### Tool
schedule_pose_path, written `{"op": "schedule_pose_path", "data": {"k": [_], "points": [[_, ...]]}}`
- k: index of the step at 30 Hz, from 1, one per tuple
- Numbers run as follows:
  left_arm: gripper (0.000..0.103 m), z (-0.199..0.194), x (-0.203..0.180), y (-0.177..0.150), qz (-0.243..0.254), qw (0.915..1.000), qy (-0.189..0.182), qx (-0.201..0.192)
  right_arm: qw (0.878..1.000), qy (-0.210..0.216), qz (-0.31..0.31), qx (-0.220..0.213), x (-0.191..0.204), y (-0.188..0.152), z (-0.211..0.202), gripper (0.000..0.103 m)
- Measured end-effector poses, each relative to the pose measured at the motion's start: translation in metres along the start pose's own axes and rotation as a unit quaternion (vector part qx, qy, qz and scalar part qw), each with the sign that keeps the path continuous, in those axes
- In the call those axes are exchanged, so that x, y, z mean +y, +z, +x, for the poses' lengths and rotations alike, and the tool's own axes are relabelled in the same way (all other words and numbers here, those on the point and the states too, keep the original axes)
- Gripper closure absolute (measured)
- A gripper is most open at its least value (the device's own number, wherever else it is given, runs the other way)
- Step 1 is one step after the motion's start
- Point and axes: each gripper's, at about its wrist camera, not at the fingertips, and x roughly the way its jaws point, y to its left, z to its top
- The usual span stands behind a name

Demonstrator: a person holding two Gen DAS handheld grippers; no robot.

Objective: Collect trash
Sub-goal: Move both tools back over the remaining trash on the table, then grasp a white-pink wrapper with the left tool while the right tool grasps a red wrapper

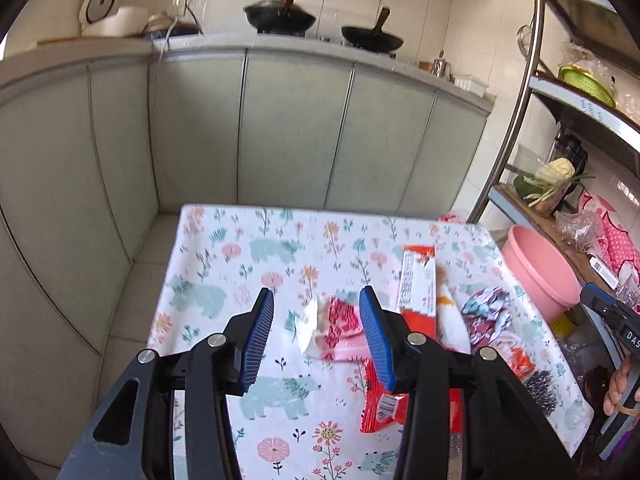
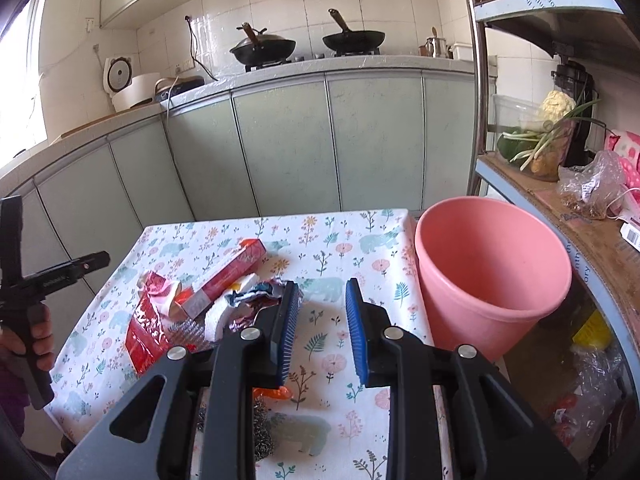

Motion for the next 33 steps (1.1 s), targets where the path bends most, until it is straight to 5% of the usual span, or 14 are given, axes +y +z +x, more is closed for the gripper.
{"op": "schedule_pose_path", "data": {"k": [15,19,22,25,33], "points": [[0.061,0.070,-0.002,-0.018,-0.001,0.9976,-0.026,0.065,0.999,0.000,-0.008,0.046,0.009,-0.008,0.023,0.078],[0.078,0.068,-0.001,-0.018,-0.005,0.9976,-0.034,0.060,0.998,0.006,-0.009,0.055,0.013,-0.008,0.028,0.078],[0.080,0.065,-0.001,-0.018,-0.003,0.9979,-0.032,0.057,0.998,0.013,-0.013,0.058,0.017,-0.008,0.030,0.078],[0.096,0.057,-0.001,-0.018,0.001,0.9987,-0.028,0.043,0.998,0.020,-0.019,0.060,0.020,-0.009,0.029,0.078],[0.098,0.028,-0.002,-0.011,0.002,0.9997,-0.023,0.005,0.994,0.080,-0.007,0.069,0.023,-0.011,0.023,0.078]]}}
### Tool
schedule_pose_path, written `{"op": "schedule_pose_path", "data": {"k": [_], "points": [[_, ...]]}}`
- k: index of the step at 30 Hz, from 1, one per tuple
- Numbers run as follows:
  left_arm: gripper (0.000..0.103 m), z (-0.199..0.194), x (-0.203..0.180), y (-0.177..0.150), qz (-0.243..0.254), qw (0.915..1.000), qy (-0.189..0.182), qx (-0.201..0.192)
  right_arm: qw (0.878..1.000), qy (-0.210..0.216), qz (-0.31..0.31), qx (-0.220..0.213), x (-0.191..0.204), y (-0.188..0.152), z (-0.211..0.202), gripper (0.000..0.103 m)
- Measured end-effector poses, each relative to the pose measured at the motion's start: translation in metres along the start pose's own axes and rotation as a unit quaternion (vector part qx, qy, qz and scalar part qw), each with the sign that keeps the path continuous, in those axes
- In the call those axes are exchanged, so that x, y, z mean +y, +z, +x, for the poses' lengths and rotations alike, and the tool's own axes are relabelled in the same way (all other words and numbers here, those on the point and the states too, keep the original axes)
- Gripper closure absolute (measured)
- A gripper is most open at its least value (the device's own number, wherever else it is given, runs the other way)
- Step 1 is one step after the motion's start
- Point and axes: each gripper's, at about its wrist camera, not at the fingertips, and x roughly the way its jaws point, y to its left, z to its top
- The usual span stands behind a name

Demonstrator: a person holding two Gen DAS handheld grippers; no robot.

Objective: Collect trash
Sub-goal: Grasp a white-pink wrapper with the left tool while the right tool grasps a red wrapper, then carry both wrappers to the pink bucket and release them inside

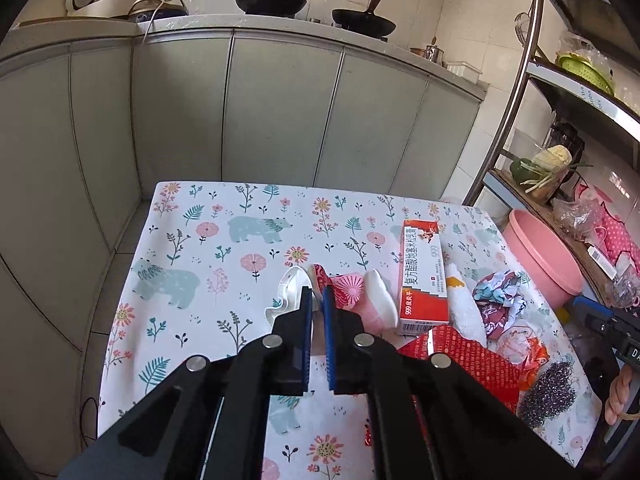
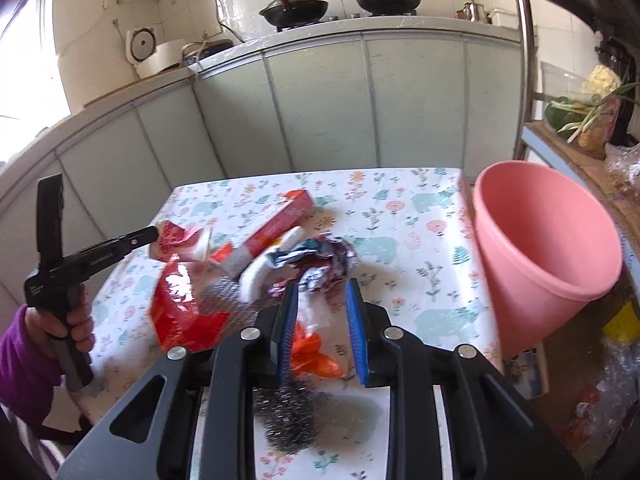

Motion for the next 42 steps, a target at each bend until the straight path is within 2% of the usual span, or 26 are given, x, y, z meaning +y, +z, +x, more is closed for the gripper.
{"op": "schedule_pose_path", "data": {"k": [7,9,10,14,17,20,24,28,30,32,35,37,42], "points": [[0.098,-0.025,0.002,0.005,-0.001,0.9996,0.004,-0.029,0.994,0.099,-0.040,0.031,0.040,0.004,0.009,0.078],[0.098,-0.033,0.002,0.006,-0.002,0.9993,0.004,-0.036,0.990,0.120,-0.062,0.046,0.056,0.005,0.016,0.073],[0.098,-0.037,0.002,0.006,-0.002,0.9992,0.004,-0.039,0.988,0.129,-0.072,0.054,0.064,0.004,0.021,0.065],[0.098,-0.049,0.004,0.002,-0.003,0.9991,0.003,-0.042,0.978,0.151,-0.122,0.077,0.094,0.002,0.032,0.062],[0.098,-0.054,0.008,0.000,-0.009,0.9990,0.005,-0.043,0.970,0.146,-0.178,0.082,0.117,-0.007,0.034,0.062],[0.098,-0.055,0.013,-0.003,-0.018,0.9990,0.005,-0.041,0.962,0.123,-0.225,0.093,0.131,-0.017,0.042,0.062],[0.098,-0.056,0.016,-0.005,-0.025,0.9988,0.002,-0.041,0.960,0.063,-0.257,0.089,0.129,-0.026,0.059,0.062],[0.098,-0.059,0.018,-0.005,-0.025,0.9987,0.001,-0.044,0.963,0.035,-0.252,0.085,0.116,-0.025,0.069,0.062],[0.098,-0.059,0.018,-0.005,-0.026,0.9987,0.001,-0.045,0.968,0.046,-0.230,0.088,0.109,-0.022,0.070,0.064],[0.098,-0.060,0.018,-0.004,-0.027,0.9986,0.000,-0.046,0.973,0.054,-0.209,0.085,0.103,-0.018,0.068,0.078],[0.098,-0.062,0.017,-0.003,-0.026,0.9985,0.000,-0.048,0.979,0.070,-0.176,0.082,0.094,-0.012,0.065,0.087],[0.098,-0.063,0.015,-0.002,-0.022,0.9985,0.000,-0.050,0.981,0.075,-0.161,0.080,0.089,-0.010,0.063,0.091],[0.098,-0.068,0.010,0.002,-0.018,0.9983,-0.002,-0.055,0.986,0.094,-0.116,0.069,0.076,-0.002,0.055,0.092]]}}
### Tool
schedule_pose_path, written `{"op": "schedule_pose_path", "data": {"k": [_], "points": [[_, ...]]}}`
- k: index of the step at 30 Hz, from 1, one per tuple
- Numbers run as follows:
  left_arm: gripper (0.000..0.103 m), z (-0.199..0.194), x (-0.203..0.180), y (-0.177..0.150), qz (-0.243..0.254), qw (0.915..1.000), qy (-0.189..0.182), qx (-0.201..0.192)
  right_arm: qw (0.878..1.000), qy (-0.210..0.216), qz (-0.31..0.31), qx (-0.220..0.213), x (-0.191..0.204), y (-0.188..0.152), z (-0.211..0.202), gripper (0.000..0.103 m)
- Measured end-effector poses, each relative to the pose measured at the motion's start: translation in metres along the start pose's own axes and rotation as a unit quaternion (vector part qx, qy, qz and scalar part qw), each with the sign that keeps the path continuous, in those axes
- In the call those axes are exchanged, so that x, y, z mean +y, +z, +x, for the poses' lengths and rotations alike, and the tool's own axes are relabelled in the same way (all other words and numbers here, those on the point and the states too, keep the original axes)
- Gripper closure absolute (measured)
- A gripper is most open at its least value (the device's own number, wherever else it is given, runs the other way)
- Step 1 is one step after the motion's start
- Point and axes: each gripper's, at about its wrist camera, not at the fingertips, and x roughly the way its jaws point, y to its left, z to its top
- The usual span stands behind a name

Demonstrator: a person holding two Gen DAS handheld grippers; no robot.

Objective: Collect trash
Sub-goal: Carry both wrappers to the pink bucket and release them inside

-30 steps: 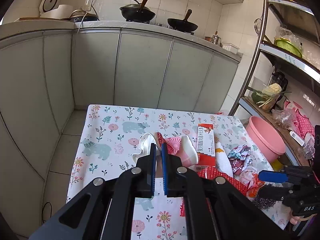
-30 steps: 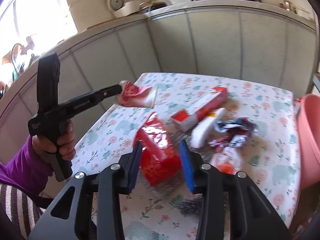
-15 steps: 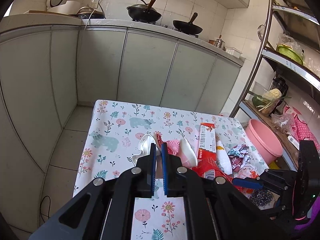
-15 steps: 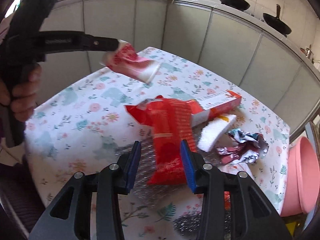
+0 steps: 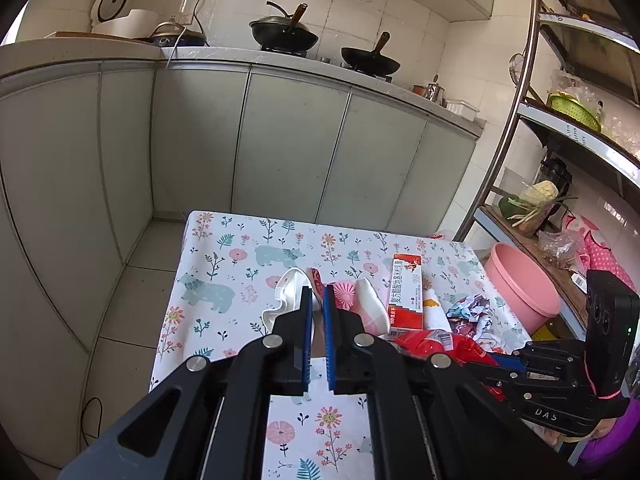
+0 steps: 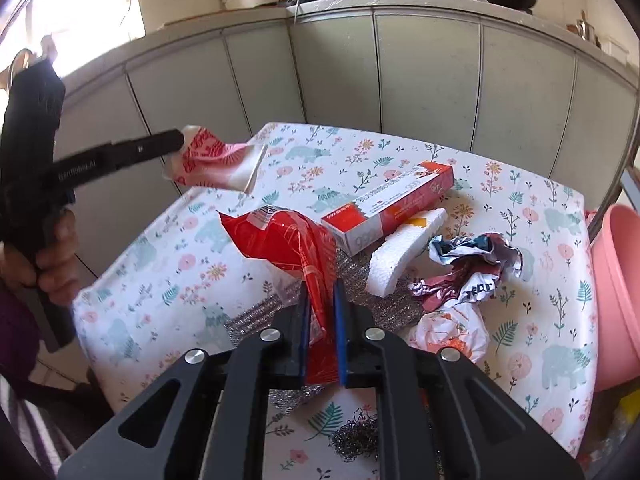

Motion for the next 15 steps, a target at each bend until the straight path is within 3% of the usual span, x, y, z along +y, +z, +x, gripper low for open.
{"op": "schedule_pose_path", "data": {"k": [7,15], "points": [[0.098,-0.005,-0.020,0.007,0.015,0.9998,-0.013,-0.009,0.996,0.031,0.073,-0.044,-0.028,0.007,-0.029,0.092],[0.098,-0.005,-0.064,0.023,0.040,0.9975,-0.051,-0.028,0.989,-0.012,0.107,-0.101,-0.062,0.006,-0.066,0.092]]}}
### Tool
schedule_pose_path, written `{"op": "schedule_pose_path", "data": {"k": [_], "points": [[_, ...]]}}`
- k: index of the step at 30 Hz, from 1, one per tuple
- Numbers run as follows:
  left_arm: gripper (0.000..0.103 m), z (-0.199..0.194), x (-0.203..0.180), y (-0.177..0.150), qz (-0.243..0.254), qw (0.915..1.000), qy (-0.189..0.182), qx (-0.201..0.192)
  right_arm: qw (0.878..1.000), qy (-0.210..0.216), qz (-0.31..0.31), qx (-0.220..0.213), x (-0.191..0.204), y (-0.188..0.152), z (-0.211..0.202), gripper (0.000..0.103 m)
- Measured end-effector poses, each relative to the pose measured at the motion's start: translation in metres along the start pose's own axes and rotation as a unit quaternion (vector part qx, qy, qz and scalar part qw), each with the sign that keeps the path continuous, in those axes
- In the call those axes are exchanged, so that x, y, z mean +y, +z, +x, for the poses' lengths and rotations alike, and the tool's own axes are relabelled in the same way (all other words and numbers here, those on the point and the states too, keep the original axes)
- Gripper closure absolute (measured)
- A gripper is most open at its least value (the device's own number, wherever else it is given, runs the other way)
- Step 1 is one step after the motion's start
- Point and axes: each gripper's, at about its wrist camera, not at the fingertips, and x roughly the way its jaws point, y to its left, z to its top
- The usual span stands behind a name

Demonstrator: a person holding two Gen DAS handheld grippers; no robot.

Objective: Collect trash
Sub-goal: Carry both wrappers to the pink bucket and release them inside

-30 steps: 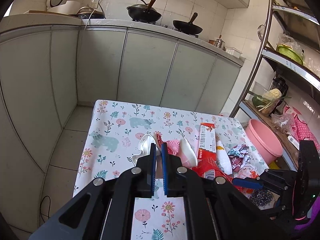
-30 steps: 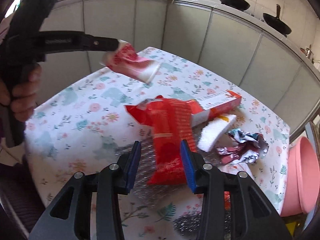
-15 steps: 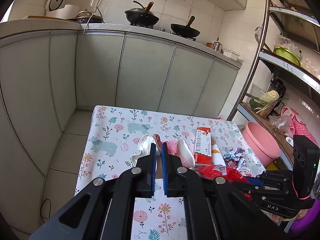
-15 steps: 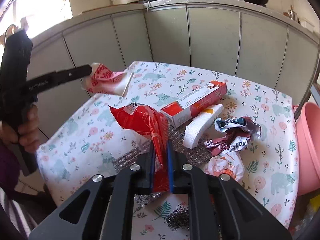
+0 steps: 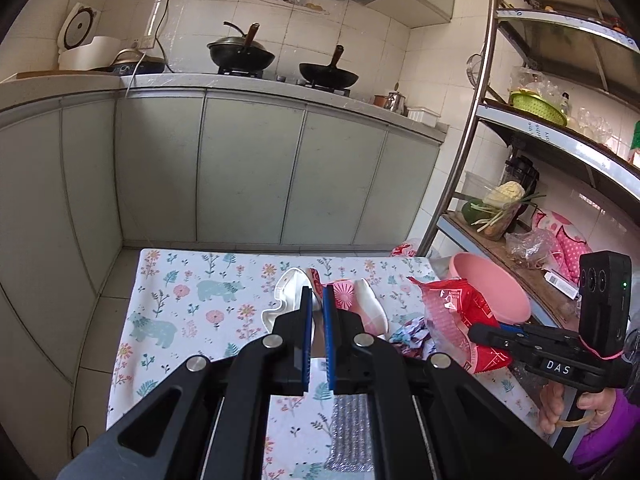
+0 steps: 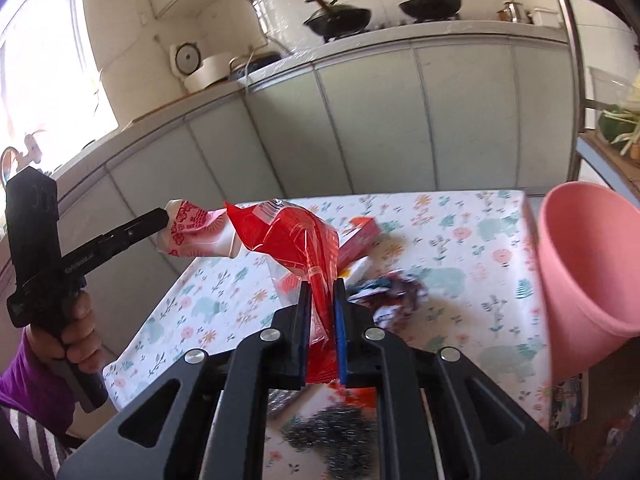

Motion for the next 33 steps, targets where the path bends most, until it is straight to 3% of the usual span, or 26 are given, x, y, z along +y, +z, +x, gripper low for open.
{"op": "schedule_pose_path", "data": {"k": [8,17,27,33], "points": [[0.098,0.033,-0.069,0.026,0.036,0.9969,-0.070,-0.008,0.995,-0.057,0.058,-0.056,-0.056,0.003,-0.039,0.092],[0.098,0.090,-0.173,0.046,0.104,0.9845,-0.141,0.003,0.973,-0.146,0.143,-0.102,-0.138,0.002,-0.073,0.092],[0.098,0.176,-0.271,0.034,0.152,0.9710,-0.174,0.060,0.955,-0.198,0.193,-0.105,-0.205,-0.002,-0.073,0.092],[0.099,0.218,-0.295,0.020,0.158,0.9685,-0.167,0.096,0.951,-0.210,0.208,-0.092,-0.233,-0.005,-0.061,0.092]]}}
